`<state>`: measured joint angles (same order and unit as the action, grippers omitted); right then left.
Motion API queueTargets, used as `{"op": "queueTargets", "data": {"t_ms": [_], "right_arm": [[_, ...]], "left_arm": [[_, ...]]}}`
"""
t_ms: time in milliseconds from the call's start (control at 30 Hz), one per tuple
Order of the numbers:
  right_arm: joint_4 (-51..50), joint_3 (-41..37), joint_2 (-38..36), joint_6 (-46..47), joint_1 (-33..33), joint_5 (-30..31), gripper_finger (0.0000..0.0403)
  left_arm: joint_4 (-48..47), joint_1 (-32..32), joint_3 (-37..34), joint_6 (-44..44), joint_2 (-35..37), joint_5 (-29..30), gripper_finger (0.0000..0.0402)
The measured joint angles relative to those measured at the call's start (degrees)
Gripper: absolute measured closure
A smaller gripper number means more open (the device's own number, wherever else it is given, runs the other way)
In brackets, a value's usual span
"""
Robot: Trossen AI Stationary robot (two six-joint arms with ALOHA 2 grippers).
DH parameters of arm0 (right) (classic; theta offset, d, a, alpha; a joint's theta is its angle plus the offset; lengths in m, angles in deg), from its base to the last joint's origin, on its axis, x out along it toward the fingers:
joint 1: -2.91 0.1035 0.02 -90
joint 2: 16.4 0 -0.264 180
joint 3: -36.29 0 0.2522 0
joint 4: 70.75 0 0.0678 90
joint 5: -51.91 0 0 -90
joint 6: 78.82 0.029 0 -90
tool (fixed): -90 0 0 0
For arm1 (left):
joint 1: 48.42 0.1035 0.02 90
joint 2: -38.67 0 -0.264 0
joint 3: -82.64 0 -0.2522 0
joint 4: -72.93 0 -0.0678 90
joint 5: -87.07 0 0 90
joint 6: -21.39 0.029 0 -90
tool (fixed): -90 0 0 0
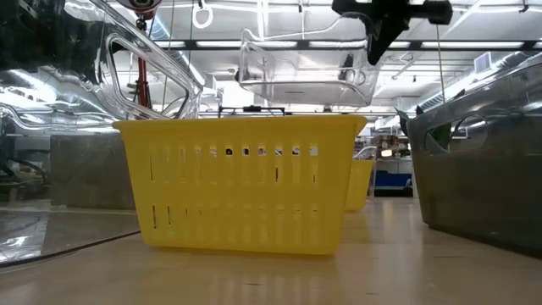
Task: Stack baskets by color
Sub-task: Stack the right transparent bin on the top of the top transparent bin
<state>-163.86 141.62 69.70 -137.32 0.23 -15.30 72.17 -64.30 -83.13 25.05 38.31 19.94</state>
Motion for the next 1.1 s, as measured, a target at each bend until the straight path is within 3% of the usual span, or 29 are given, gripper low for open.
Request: {"op": "queueTargets", "data": {"t_ms": [300,400,567,733,1100], "right_arm": [[2.1,-0.2,0.0,-24.0,-11.1,1.9,0.0398],[6.9,-2.1,0.1,-33.7,-14.4,6.2,0.0398],[18.5,-6.1,0.2,-49.2,-19.7,6.3,0.0398],[22.5,-8.3,0.1,-54.4,-23.5,3.3,0.0398],[31.0,-16.4,-1.8,-63.4,-28.3,3.6,0.0398]], "left_arm": [[0.0,0.0,0.0,0.0,0.0,0.0,0.0367],[0.0,0.0,0.0,0.0,0.0,0.0,0.0366],[0.0,0.0,0.0,0.0,0.0,0.0,0.0370],[0.0,0.0,0.0,0.0,0.0,0.0,0.0373],[0.0,0.0,0.0,0.0,0.0,0.0,0.0370]]}}
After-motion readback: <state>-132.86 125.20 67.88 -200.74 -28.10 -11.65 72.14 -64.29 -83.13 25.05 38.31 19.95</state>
